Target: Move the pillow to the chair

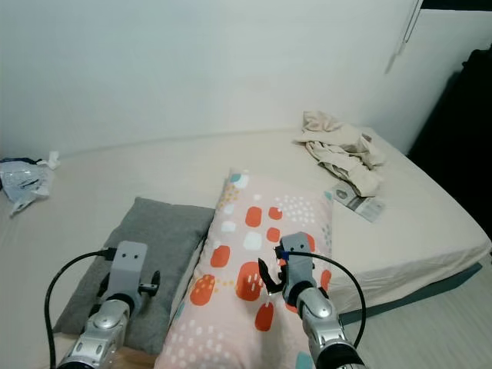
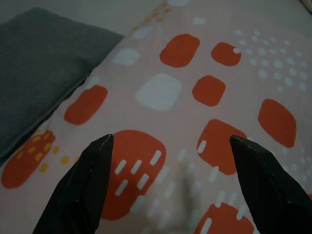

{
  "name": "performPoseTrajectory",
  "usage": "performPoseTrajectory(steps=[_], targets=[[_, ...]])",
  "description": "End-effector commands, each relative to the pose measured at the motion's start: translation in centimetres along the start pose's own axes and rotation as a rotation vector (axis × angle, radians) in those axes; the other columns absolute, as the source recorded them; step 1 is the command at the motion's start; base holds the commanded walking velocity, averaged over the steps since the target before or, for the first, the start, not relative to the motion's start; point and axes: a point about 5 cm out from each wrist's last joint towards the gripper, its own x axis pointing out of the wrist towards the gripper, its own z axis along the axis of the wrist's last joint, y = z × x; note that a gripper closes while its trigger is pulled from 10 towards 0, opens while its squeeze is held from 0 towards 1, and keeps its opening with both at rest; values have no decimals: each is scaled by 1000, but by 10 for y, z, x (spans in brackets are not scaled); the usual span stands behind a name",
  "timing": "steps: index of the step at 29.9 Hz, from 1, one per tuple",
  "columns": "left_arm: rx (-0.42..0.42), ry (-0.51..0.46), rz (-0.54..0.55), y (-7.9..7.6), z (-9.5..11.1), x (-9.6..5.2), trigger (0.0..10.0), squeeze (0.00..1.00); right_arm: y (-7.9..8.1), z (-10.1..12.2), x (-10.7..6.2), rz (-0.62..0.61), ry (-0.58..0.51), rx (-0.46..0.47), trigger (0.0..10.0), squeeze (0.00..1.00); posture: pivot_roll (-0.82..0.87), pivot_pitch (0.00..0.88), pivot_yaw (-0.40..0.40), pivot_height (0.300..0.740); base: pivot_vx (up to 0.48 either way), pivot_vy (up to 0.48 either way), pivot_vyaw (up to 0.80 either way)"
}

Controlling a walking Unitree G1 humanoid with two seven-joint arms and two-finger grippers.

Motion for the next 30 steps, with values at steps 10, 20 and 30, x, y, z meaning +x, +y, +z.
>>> performPoseTrajectory(steps=[10, 20, 30], targets=[[-17, 13, -12, 2, -9, -7, 10000, 0, 4, -12, -5, -3, 37, -12, 10000, 0, -4, 35, -73, 740, 0, 0, 0], [-27, 23, 13, 5, -12, -9, 10000, 0, 6, -7, -1, 11, 36, -23, 10000, 0, -21, 35, -59, 740, 0, 0, 0], [-71, -87, 6, 12, 1, -6, 10000, 0, 11, 15, -6, 183, -139, 37, 10000, 0, -37, 37, -54, 740, 0, 0, 0]])
